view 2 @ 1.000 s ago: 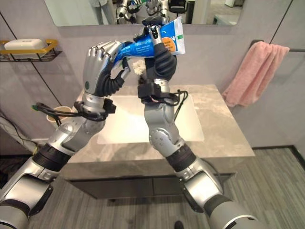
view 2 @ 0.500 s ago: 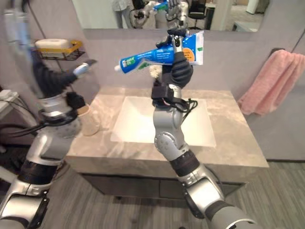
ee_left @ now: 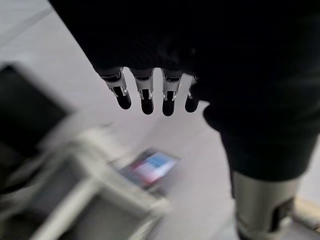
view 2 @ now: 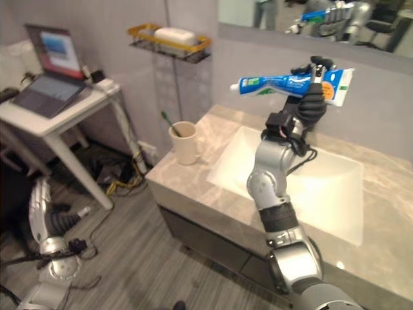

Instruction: Put brush and paste in cup on sink, flatten towel.

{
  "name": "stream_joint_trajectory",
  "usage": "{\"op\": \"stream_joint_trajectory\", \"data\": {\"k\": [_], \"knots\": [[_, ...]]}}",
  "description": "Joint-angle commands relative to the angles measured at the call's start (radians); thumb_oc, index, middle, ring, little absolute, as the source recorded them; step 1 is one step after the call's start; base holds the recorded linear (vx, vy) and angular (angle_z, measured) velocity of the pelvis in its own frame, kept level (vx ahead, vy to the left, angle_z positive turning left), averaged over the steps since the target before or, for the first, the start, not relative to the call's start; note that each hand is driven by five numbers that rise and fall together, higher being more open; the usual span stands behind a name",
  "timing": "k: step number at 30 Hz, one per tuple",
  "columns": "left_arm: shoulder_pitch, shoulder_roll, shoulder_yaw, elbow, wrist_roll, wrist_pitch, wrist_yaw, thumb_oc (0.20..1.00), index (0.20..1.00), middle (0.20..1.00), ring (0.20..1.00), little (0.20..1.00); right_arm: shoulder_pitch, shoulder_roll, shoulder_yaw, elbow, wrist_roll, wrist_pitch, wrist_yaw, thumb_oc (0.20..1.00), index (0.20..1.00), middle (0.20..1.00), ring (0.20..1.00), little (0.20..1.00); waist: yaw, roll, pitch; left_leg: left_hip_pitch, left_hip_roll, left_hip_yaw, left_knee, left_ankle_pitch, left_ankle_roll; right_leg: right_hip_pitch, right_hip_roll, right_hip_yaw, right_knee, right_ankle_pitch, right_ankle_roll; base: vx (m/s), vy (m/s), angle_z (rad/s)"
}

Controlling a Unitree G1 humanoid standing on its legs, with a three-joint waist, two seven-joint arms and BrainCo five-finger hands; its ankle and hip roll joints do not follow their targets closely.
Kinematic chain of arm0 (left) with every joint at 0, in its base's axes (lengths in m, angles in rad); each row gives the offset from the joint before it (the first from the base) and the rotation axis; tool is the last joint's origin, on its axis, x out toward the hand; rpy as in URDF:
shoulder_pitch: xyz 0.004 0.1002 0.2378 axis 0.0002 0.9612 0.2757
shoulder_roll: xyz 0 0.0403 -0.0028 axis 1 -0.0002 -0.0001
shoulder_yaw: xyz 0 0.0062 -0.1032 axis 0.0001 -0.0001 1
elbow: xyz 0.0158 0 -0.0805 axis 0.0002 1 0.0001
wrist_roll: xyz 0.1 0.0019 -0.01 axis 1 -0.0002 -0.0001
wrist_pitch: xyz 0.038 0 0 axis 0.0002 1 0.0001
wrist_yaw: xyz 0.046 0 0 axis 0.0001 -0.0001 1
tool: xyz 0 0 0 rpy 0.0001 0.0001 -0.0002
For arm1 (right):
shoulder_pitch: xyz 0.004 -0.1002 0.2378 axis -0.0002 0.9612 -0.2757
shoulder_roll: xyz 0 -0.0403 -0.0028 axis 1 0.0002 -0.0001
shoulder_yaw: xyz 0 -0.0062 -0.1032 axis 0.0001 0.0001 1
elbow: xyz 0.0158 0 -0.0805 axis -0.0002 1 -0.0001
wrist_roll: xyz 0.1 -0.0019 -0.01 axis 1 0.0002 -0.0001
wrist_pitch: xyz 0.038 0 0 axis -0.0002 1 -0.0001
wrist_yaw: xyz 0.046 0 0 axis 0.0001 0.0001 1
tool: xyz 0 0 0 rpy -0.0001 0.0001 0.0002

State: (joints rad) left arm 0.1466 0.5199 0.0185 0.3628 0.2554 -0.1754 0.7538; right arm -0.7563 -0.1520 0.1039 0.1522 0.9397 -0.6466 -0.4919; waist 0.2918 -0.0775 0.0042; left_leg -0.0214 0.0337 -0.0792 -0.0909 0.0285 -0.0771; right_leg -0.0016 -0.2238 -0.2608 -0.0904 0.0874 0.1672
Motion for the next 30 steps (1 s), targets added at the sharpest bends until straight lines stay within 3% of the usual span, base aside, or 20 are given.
{"op": "stream_joint_trajectory", "data": {"k": [1, 5, 7, 13, 30], "knots": [[-0.088, -0.004, -0.01, 0.197, -0.233, 0.025, -0.081, 1.0, 1.0, 1.0, 1.0, 1.0, -0.133, -0.088, 0.033, 0.026, -0.006, 0.056, 0.089, 0.2, 0.2, 0.2, 0.2, 0.2, -0.001, -0.054, -0.022, -0.06, -0.067, -0.056, 0.004, -0.017, 0.041, 0.14, -0.091, -0.026, 0.009, -0.038, 0.038, 0.0, 0.008, 0.33], [-0.11, -0.061, -0.038, 0.398, -0.318, 0.033, -0.129, 1.0, 1.0, 1.0, 1.0, 1.0, -0.167, -0.101, 0.052, 0.066, 0.005, 0.071, 0.116, 0.2, 0.2, 0.2, 0.2, 0.2, 0.002, -0.052, -0.016, -0.083, -0.073, -0.07, 0.004, -0.008, 0.042, 0.131, -0.093, -0.042, 0.01, -0.031, 0.038, -0.02, 0.021, 0.32], [-0.128, -0.104, -0.088, 0.617, -0.339, 0.068, -0.201, 1.0, 1.0, 1.0, 1.0, 1.0, -0.203, -0.115, 0.078, 0.099, -0.007, 0.089, 0.138, 0.2, 0.2, 0.2, 0.2, 0.2, 0.0, -0.045, -0.002, -0.101, -0.074, -0.071, 0.004, 0.001, 0.041, 0.116, -0.097, -0.045, 0.015, -0.023, 0.04, -0.03, 0.036, 0.09], [-0.141, -0.171, -0.132, 0.882, -0.329, 0.122, -0.296, 1.0, 1.0, 1.0, 1.0, 1.0, -0.215, -0.1, 0.145, 0.126, -0.007, 0.129, 0.166, 0.2, 0.2, 0.2, 0.2, 0.2, -0.024, -0.047, 0.002, -0.111, -0.077, -0.06, 0.004, 0.003, 0.044, 0.096, -0.101, -0.032, 0.026, 0.0, 0.042, 0.0, 0.03, 0.0], [-0.144, -0.188, -0.207, 0.894, -0.238, 0.137, -0.354, 1.0, 1.0, 1.0, 1.0, 1.0, -0.2, -0.111, 0.239, 0.16, -0.071, 0.213, 0.17, 0.2, 0.2, 0.2, 0.2, 0.2, -0.039, -0.058, 0.003, -0.1, -0.07, -0.036, 0.004, -0.005, 0.043, 0.102, -0.101, -0.023, 0.015, 0.022, 0.05, 0.01, 0.009, -0.05]]}}
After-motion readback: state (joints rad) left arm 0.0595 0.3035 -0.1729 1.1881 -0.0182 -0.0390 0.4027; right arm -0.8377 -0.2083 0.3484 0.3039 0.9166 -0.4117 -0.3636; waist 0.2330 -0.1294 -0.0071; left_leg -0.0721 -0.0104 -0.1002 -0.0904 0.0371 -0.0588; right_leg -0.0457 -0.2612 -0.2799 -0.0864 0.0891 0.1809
